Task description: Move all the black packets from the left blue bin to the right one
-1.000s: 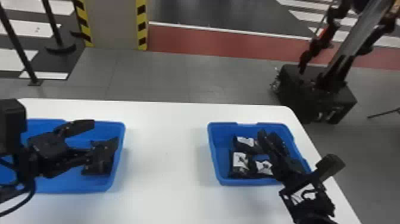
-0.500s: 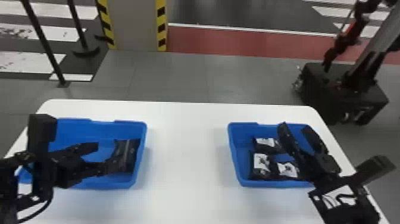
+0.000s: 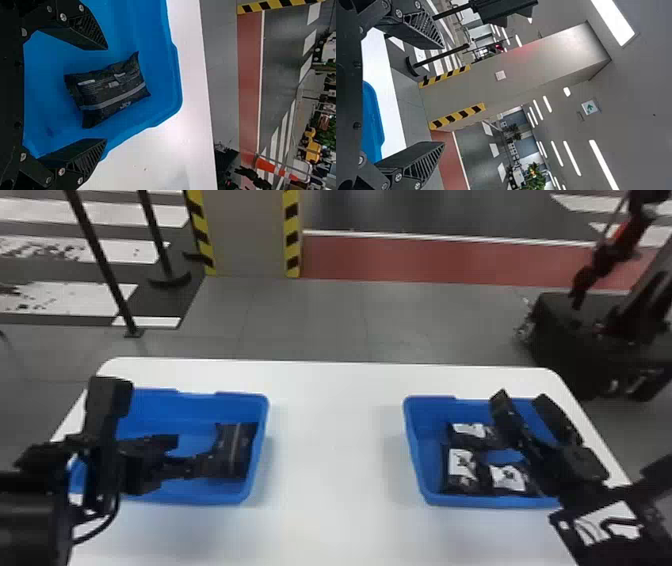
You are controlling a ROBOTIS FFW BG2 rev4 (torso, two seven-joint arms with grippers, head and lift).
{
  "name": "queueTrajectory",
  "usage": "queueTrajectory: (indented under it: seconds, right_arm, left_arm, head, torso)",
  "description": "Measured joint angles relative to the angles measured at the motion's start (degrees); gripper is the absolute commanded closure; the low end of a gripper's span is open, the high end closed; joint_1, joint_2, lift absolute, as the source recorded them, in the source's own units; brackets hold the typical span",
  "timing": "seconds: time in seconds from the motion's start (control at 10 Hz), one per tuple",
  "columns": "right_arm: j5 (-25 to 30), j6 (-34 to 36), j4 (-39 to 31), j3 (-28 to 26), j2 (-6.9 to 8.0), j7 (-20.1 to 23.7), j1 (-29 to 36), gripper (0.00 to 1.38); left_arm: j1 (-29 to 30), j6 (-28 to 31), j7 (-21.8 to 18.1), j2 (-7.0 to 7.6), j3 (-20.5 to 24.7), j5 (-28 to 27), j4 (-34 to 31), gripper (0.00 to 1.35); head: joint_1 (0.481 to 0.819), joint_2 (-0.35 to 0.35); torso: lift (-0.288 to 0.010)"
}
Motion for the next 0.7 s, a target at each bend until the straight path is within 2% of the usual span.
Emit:
queueTrajectory:
  seconds: [0.2, 0.5, 0.6, 0.7]
  right_arm:
    - [-0.16, 0.25, 0.18, 0.00, 0.00, 0.04, -0.01, 0.17]
    - [-0.23, 0.27, 1.03, 0.00, 0.00, 0.30, -0.34, 0.17]
    - [-0.23, 0.27, 1.28, 0.00, 0.00, 0.45, -0.43, 0.17]
    - [-0.20, 0.27, 1.56, 0.00, 0.00, 0.58, -0.57, 0.17]
  left_arm:
    - [-2.03, 0.46, 0.94, 0.41, -1.01, 0.05, 3.62, 0.23]
    - [-6.90, -1.65, 1.68, 0.78, -3.21, 0.69, 12.79, 0.23]
    - [-8.87, -3.95, 1.69, 0.82, -3.91, 1.16, 17.12, 0.25]
    - [-10.69, -5.94, 1.67, 1.15, -5.14, 2.05, 21.79, 0.41]
  head:
    - [0.695, -0.026]
    - [0.695, -0.031]
    - [0.695, -0.034]
    - [0.695, -0.040]
  torso:
    - [-0.110]
    - [-0.110]
    - [-0.110]
    - [-0.110]
